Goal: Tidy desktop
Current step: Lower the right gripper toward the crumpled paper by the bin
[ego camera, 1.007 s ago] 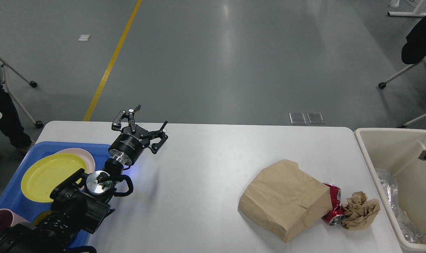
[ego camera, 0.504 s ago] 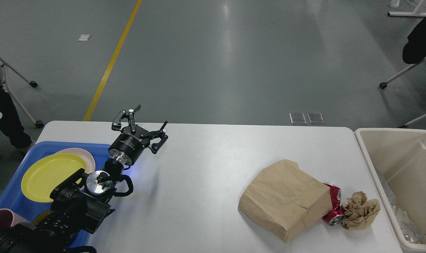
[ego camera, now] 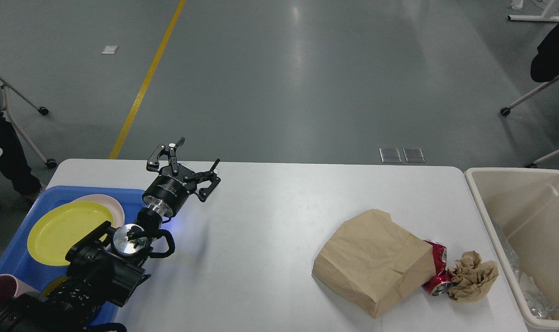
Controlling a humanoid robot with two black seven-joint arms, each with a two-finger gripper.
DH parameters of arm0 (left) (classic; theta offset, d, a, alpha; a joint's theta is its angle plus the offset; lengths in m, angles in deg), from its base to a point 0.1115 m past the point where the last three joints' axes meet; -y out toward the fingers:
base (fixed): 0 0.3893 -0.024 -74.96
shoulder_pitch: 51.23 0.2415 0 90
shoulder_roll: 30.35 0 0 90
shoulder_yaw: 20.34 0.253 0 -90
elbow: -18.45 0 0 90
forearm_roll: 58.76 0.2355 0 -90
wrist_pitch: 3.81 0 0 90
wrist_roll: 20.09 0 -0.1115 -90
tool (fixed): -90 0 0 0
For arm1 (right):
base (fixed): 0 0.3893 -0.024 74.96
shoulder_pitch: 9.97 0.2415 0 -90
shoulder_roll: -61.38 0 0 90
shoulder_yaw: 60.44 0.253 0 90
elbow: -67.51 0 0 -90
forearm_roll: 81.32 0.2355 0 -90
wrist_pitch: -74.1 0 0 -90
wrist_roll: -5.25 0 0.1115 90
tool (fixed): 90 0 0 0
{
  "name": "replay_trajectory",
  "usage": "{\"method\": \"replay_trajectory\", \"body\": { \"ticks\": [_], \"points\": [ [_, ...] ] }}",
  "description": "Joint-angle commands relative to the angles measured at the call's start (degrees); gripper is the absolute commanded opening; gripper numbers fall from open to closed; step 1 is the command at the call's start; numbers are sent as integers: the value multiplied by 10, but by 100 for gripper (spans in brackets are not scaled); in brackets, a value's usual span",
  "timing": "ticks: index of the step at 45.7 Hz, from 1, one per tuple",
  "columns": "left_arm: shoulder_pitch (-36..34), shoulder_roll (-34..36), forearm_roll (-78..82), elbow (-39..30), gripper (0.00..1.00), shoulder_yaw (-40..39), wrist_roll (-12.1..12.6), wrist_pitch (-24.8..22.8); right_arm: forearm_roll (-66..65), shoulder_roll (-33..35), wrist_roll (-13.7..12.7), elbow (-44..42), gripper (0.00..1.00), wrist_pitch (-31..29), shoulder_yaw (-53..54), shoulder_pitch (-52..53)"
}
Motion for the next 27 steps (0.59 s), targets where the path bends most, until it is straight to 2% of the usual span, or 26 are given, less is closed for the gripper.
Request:
{"method": "replay_trajectory", "body": {
  "ticks": [1,10,27],
  "points": [
    [0,0,-1,0,97,0,0,0,1,0,0,16,100,-44,-1,17],
    [0,0,0,0,97,0,0,0,1,-2,0,56,100,-60,9,16],
    [0,0,0,0,97,0,0,0,4,-49,2,107,100,-60,51,-9]
  ]
}}
